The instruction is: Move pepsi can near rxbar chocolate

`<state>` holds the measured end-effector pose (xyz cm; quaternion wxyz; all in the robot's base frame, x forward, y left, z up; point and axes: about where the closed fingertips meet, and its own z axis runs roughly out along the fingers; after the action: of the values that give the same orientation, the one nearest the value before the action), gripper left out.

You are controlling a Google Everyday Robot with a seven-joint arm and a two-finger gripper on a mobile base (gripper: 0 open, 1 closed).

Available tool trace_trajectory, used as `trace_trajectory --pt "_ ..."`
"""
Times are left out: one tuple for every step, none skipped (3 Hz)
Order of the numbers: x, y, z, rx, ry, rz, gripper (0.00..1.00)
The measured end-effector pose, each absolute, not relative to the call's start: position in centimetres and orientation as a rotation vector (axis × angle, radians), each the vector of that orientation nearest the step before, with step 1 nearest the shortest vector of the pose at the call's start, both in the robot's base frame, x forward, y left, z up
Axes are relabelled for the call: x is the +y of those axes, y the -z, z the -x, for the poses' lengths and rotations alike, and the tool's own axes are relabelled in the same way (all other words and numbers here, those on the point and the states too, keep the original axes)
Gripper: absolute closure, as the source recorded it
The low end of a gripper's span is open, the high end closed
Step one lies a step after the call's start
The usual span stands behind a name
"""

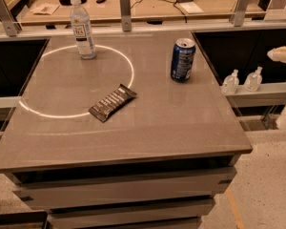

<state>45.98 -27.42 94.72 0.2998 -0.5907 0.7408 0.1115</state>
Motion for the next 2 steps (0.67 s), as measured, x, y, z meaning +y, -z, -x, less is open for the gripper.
trace_trajectory --pt "-27.86 -94.14 -45.42 1.748 -0.468 1.491 0.00" --pt "-27.14 -94.06 -44.73 1.618 -0.623 1.347 0.00"
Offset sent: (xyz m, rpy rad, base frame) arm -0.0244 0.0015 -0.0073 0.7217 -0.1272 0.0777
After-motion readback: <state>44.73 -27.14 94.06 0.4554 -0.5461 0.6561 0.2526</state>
